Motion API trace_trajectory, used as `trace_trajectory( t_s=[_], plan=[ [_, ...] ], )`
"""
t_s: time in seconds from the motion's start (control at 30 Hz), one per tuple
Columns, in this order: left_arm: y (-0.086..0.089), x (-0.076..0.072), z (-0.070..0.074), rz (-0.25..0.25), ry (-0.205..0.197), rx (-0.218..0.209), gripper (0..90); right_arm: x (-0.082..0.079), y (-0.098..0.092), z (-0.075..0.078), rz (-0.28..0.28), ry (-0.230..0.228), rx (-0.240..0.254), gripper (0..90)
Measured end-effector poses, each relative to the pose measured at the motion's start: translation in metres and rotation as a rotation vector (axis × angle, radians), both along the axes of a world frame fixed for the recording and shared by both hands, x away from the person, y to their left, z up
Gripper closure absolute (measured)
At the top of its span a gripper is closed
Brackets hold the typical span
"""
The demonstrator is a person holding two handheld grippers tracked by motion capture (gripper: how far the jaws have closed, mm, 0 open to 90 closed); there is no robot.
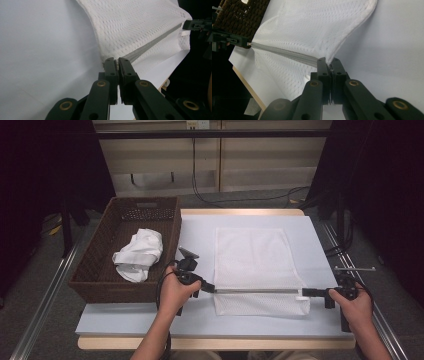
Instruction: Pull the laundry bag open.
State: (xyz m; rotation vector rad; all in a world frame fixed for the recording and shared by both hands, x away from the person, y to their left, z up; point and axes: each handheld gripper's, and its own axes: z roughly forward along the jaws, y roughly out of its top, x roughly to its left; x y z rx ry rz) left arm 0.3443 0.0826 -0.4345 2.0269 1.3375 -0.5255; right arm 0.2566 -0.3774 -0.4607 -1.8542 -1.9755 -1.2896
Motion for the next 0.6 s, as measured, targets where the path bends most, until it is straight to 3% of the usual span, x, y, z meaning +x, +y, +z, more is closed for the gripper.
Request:
trace_trajectory(
  t_s=[0.23, 0.37, 0.47, 0.6],
  plan=[
    [0.0018, 0.0002, 0.0017, -0.008, -0.009, 0.017, 86.7, -0.0008, -0.0016, -0.0003, -0.008, 0.006, 0.002, 88.3],
    [0.0013, -0.0007, 0.0025, -0.001, 0.003, 0.002, 86.7, -0.001, -0.0031, -0.0006, -0.004, -0.004, 0.007, 88.3],
    [0.0003, -0.0012, 0.0027, -0.002, -0.001, 0.033, 86.7, -0.0015, -0.003, -0.0005, 0.0, -0.001, 0.012, 88.3],
    [-0.0014, -0.0006, 0.0015, 0.011, 0.002, 0.018, 86.7, -0.0027, -0.0049, 0.0, -0.002, 0.002, 0.021, 88.3]
  ],
)
